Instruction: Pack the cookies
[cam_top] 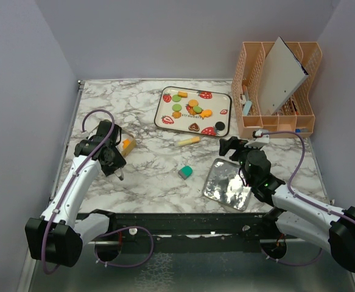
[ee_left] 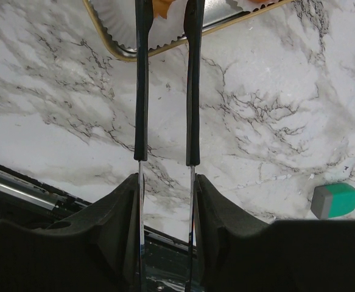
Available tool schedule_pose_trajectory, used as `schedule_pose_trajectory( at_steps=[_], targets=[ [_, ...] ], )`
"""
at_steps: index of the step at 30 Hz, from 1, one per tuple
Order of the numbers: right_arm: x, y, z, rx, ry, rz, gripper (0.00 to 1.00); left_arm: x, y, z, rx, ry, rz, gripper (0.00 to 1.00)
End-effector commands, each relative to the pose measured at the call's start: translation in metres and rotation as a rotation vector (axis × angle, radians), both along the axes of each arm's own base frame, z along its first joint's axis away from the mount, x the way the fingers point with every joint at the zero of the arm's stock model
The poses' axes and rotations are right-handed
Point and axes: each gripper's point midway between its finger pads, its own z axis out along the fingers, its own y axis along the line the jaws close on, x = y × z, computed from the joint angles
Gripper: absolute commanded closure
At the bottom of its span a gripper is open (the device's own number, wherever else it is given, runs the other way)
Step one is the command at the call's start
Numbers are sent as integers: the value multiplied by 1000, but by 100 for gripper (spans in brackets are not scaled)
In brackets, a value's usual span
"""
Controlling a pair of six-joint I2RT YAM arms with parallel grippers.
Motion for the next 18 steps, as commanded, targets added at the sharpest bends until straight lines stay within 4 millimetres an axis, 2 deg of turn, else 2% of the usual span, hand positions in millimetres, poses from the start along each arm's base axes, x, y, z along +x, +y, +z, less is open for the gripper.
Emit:
schedule_pose_trajectory(
  at_steps=[1, 10, 18],
  targets=[
    [1, 0, -1, 8, -5, 0, 0, 11, -5, 10, -27, -41, -18, 60],
    [0, 0, -1, 9, -4, 1, 0, 10, 0, 11, -5, -52, -11, 59],
    [0, 0, -1, 9, -4, 0, 1, 30, -9, 48, -8, -165, -152, 57]
  ],
)
